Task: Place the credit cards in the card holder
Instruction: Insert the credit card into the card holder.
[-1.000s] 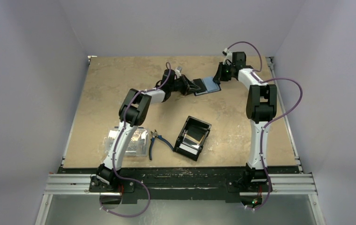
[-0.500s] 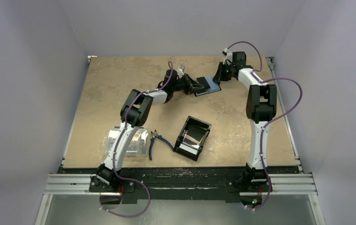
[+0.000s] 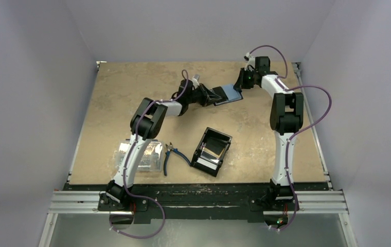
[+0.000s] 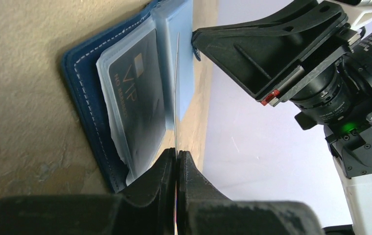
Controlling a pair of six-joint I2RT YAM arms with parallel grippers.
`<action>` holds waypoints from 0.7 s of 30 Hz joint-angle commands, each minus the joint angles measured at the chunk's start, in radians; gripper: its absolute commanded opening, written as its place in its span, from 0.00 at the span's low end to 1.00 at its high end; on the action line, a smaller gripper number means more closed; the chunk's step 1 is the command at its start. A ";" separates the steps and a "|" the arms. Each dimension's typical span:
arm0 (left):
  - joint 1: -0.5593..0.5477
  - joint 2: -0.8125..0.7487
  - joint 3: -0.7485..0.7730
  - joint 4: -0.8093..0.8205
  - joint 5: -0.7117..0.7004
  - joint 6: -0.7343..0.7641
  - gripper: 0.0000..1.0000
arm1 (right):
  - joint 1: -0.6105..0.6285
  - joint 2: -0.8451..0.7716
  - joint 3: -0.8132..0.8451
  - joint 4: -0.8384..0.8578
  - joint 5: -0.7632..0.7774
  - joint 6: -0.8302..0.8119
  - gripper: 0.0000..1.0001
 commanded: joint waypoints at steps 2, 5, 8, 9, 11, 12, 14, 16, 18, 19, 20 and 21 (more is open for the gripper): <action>0.022 -0.072 -0.016 0.030 -0.024 0.028 0.00 | 0.010 0.042 0.019 -0.067 -0.015 -0.021 0.09; 0.025 -0.071 -0.012 0.009 -0.036 0.047 0.00 | 0.010 0.044 0.022 -0.067 -0.018 -0.020 0.09; 0.017 -0.061 0.000 0.006 -0.042 0.050 0.00 | 0.011 0.050 0.027 -0.071 -0.021 -0.018 0.09; 0.014 -0.056 0.004 0.007 -0.044 0.049 0.00 | 0.010 0.052 0.029 -0.072 -0.021 -0.018 0.09; 0.009 -0.047 0.007 0.014 -0.045 0.043 0.00 | 0.010 0.053 0.031 -0.074 -0.022 -0.018 0.09; 0.007 -0.044 0.010 0.015 -0.047 0.042 0.00 | 0.010 0.054 0.032 -0.075 -0.022 -0.018 0.09; 0.004 -0.038 0.017 0.022 -0.047 0.039 0.00 | 0.010 0.055 0.033 -0.078 -0.023 -0.018 0.09; 0.003 -0.032 0.020 0.033 -0.046 0.031 0.00 | 0.009 0.058 0.036 -0.081 -0.023 -0.019 0.09; 0.001 -0.028 0.021 0.050 -0.043 0.021 0.00 | 0.010 0.058 0.036 -0.081 -0.023 -0.020 0.09; 0.000 -0.028 0.020 0.060 -0.044 0.019 0.00 | 0.010 0.058 0.036 -0.082 -0.023 -0.020 0.09; -0.001 -0.028 0.018 0.071 -0.044 0.013 0.00 | 0.010 0.060 0.036 -0.082 -0.024 -0.020 0.09; -0.003 -0.029 0.015 0.082 -0.044 0.009 0.00 | 0.009 0.060 0.037 -0.083 -0.025 -0.019 0.09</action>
